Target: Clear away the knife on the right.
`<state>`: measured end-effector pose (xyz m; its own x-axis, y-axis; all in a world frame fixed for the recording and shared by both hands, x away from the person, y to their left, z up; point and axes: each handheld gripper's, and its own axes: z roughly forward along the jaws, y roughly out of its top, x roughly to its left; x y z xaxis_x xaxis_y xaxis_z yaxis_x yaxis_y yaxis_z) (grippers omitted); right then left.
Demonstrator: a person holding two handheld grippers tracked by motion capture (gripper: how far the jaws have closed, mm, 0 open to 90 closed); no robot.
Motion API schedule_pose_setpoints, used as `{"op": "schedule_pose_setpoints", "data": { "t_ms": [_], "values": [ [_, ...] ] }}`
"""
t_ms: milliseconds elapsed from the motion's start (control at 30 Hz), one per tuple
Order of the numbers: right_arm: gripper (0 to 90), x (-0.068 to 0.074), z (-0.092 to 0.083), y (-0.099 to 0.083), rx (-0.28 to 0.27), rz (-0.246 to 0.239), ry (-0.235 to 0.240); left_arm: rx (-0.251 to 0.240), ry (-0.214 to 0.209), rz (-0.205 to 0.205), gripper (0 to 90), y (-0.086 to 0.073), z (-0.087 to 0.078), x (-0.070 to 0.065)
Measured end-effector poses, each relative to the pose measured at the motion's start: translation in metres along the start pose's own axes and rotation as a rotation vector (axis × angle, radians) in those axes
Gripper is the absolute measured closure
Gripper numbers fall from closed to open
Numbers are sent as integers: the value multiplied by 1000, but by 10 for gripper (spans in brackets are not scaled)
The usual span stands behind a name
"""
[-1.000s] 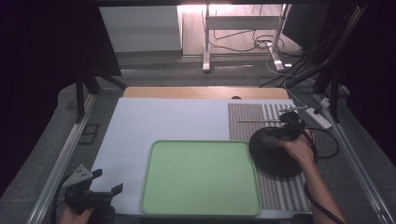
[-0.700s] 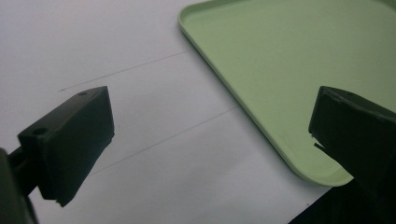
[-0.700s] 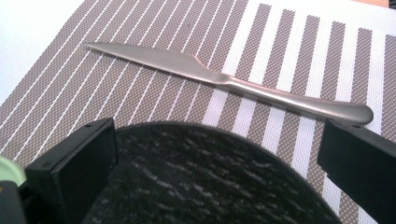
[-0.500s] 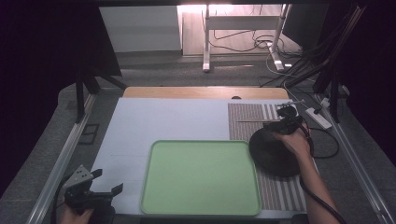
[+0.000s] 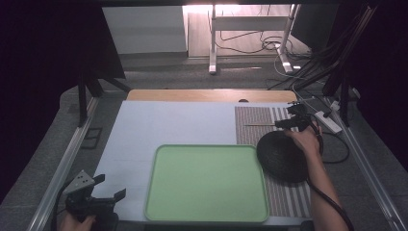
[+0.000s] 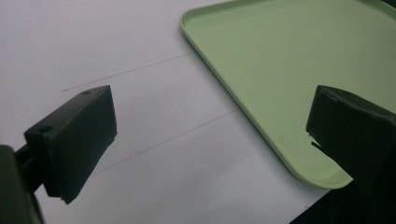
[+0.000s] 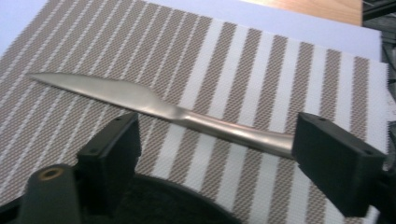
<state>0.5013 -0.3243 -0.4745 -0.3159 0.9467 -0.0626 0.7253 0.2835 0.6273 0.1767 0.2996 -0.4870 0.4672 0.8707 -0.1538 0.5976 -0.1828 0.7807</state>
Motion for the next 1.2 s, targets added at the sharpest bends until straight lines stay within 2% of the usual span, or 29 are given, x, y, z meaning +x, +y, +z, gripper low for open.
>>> {"op": "schedule_pose_setpoints", "data": {
  "t_ms": [167,367,500,567,600,733,767,867,967,1000,1100,1200],
  "values": [
    [412,-11,3,3,11,16,13,5,16,1,25,0,0,-1],
    [651,-23,8,7,39,7,6,5,15,-7,26,0,0,0],
    [838,-30,14,10,63,9,33,9,18,-8,26,0,1,-1],
    [871,-31,15,11,74,6,38,13,22,-6,25,0,1,-1],
    [897,-33,20,12,86,-19,22,14,23,-5,25,1,1,-1],
    [898,-35,27,14,107,-33,14,16,23,-3,25,0,1,-1],
    [897,-36,33,15,117,-43,-12,15,22,-3,25,0,1,-1],
    [897,-41,39,14,135,-41,-40,17,25,-1,25,0,1,-2],
    [898,-46,38,12,132,-29,-31,18,27,1,25,0,0,-2],
    [898,-51,35,10,154,-35,-32,16,27,-1,25,-1,0,-2],
    [898,-55,29,3,158,-17,5,17,27,-3,25,-1,0,-2],
    [898,-56,22,-2,197,-40,41,21,30,4,25,-1,0,-3]
  ]
}}
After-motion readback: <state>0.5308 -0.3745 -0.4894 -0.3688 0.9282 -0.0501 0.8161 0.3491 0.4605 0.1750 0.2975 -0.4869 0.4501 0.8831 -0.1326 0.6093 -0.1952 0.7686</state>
